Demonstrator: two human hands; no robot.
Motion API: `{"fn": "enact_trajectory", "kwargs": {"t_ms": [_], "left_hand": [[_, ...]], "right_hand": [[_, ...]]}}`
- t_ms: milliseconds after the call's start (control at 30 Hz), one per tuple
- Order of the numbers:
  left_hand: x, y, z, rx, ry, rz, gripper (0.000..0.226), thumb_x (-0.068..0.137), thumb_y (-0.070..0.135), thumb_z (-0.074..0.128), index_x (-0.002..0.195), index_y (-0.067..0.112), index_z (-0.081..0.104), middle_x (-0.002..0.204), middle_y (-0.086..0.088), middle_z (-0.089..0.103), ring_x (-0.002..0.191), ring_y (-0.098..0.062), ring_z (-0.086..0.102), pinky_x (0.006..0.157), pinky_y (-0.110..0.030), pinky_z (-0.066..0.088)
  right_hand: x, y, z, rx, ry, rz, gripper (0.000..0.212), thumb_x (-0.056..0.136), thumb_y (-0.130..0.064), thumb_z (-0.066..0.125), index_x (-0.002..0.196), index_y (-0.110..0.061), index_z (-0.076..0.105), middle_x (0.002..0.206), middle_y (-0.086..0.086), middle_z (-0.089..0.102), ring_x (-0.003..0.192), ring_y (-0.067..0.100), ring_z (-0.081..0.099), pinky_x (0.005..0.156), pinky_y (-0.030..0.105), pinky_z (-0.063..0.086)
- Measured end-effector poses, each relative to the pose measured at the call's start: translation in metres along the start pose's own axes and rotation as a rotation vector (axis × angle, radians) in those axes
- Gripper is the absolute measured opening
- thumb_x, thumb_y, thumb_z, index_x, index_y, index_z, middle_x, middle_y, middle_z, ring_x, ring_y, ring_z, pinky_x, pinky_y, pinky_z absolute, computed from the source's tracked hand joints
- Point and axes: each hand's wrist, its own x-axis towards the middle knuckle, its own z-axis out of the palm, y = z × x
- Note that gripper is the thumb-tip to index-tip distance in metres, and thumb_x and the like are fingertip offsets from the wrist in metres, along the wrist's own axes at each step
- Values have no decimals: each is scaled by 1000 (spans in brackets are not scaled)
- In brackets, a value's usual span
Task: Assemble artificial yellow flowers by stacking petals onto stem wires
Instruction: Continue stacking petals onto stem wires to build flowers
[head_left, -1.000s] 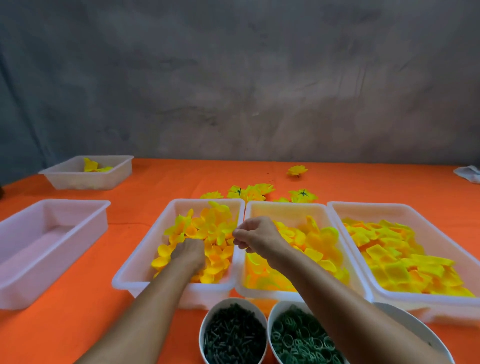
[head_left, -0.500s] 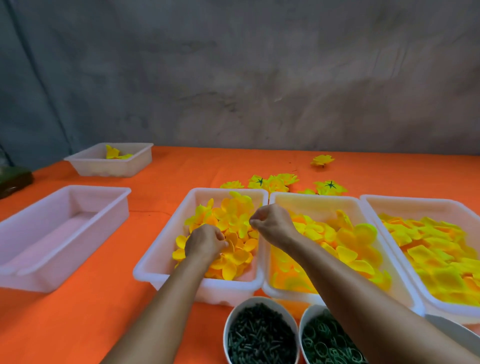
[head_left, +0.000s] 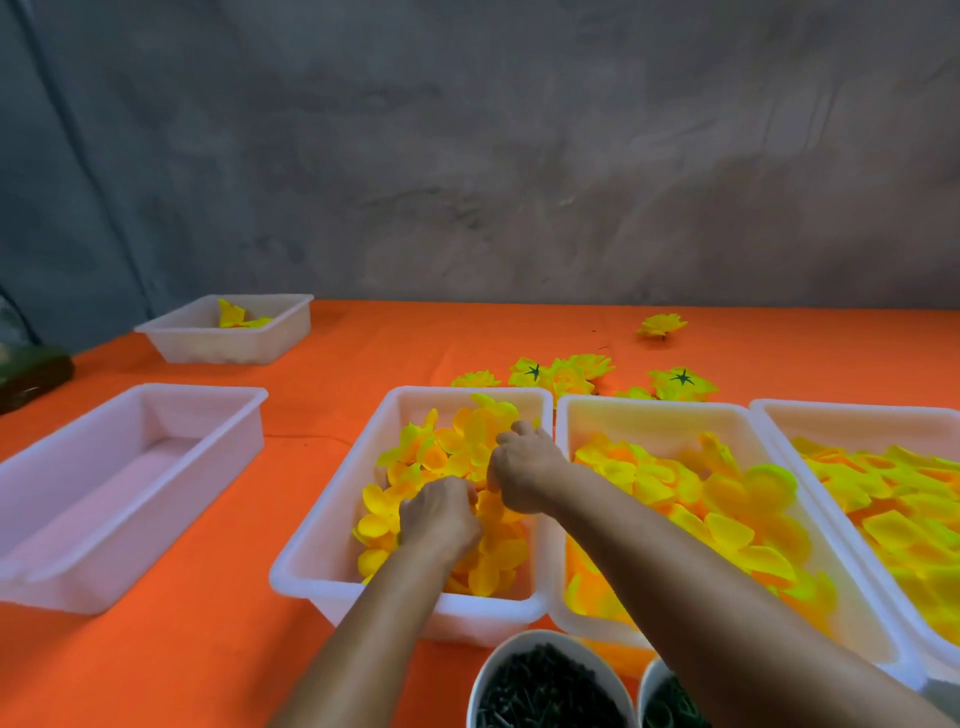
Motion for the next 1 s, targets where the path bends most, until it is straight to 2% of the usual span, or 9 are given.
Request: {"fn": "enact_trajectory", "kwargs": {"t_ms": [133, 267, 333, 500, 567, 667, 767, 867, 1000], "left_hand": [[1, -2, -4, -34, 14, -88, 25, 85, 18, 53, 106, 19, 67, 120, -8, 63, 116, -29, 55, 91, -36, 45], [4, -5, -6, -36, 93, -143, 28, 85, 16, 54, 112, 13, 64, 123, -10, 61, 117, -31, 54, 91, -37, 46], [5, -5, -6, -57, 111, -145, 32, 87, 16, 54, 117, 12, 63, 126, -10, 60, 119, -30, 53, 92, -37, 45], [5, -5, -8, -86, 140, -156, 32, 90, 18, 52, 120, 13, 61, 126, -11, 59, 119, -30, 52, 93, -37, 45], [6, -4, -8, -121, 161, -126, 34, 92, 18, 50, 124, 12, 58, 128, -12, 58, 121, -31, 50, 96, -37, 41], [5, -1, -9, -245, 190, -55, 41, 95, 21, 49, 135, 12, 48, 132, -15, 55, 125, -31, 47, 98, -36, 36], [4, 3, -12, -452, 196, -27, 45, 97, 22, 47, 140, 9, 42, 135, -15, 53, 126, -30, 47, 97, -34, 35], [2, 3, -17, -643, 229, 1, 33, 95, 20, 53, 125, 7, 57, 114, -14, 65, 109, -29, 58, 86, -32, 42], [-5, 0, -23, -868, 197, 68, 6, 87, 17, 66, 82, 14, 68, 72, 1, 65, 71, -17, 58, 66, -29, 46]], "right_hand": [[16, -8, 1, -176, -196, 24, 36, 94, -14, 46, 130, -12, 51, 143, 13, 36, 141, 37, 13, 113, 57, 11], [19, -10, 4, -263, -240, -12, 33, 95, -17, 46, 127, -13, 53, 136, 11, 49, 132, 32, 38, 112, 50, 17], [19, -10, 7, -213, -221, -47, 28, 94, -13, 48, 120, -12, 58, 128, 8, 57, 123, 28, 49, 104, 40, 32], [15, -9, -4, 97, -81, -49, 14, 87, 3, 53, 96, -4, 62, 92, 18, 61, 95, 34, 59, 79, 36, 48], [14, -3, -7, 281, 33, -42, 17, 85, 2, 53, 96, 1, 66, 98, 21, 64, 96, 34, 61, 74, 33, 47], [9, 5, -7, 717, 175, -3, 18, 81, 4, 58, 92, -7, 68, 95, 18, 68, 89, 32, 65, 75, 35, 49], [-1, 9, -6, 1297, 175, 71, 26, 81, 10, 60, 96, -10, 54, 79, 13, 59, 64, 27, 61, 67, 37, 52], [-6, 14, -4, 1515, 152, 43, 22, 84, 10, 59, 99, -6, 54, 83, 12, 59, 60, 20, 59, 62, 27, 52], [-8, 16, -2, 1536, 205, -1, 22, 83, 12, 60, 80, -9, 57, 73, 8, 61, 52, 10, 58, 58, 21, 51]]}}
